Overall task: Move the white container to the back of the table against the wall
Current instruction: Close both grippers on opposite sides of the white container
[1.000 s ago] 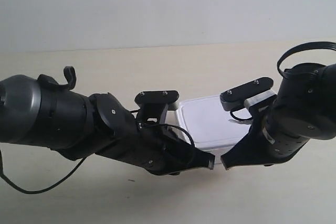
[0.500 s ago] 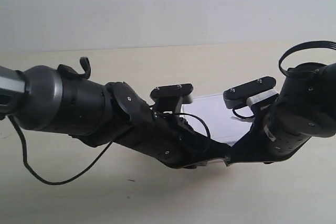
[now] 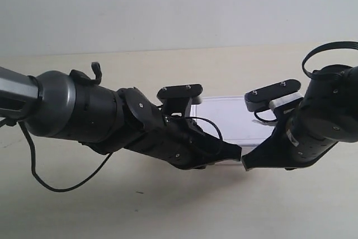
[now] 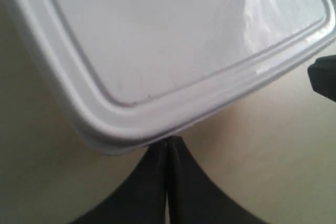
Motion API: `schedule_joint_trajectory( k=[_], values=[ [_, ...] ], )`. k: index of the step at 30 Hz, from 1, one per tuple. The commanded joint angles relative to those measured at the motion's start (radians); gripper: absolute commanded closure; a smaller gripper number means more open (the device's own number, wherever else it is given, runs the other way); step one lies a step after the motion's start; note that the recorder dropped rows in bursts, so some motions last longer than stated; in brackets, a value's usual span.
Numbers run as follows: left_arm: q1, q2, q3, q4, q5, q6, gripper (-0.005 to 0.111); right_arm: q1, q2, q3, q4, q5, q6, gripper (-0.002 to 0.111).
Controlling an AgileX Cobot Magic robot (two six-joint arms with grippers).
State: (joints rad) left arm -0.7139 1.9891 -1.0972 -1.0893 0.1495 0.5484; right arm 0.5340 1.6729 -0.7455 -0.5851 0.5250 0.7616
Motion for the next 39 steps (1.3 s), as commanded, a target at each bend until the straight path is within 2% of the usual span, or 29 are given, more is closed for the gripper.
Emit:
schedule_joint_trajectory(
  k=[1, 8, 21, 28, 39],
  values=[
    [0.036, 0.01, -0.018, 0.002, -0.023, 0.005, 0.107, -0.054, 0.007, -0.009, 0.005, -0.053, 0.007, 0.108],
    [0.066, 0.041, -0.054, 0.015, 0.049, 0.016, 0.107, -0.071, 0.007, -0.009, 0.075, -0.136, 0.004, 0.108],
    [0.068, 0.048, -0.058, 0.014, -0.018, 0.025, 0.107, -0.074, 0.106, -0.121, 0.079, -0.097, 0.006, 0.108],
    [0.115, 0.05, -0.065, 0.014, -0.026, 0.025, 0.107, -0.115, 0.108, -0.154, 0.085, -0.138, 0.016, 0.108],
    [0.123, 0.121, -0.178, 0.014, 0.018, 0.025, 0.107, -0.118, 0.175, -0.172, 0.097, -0.15, -0.003, 0.108]
  ],
)
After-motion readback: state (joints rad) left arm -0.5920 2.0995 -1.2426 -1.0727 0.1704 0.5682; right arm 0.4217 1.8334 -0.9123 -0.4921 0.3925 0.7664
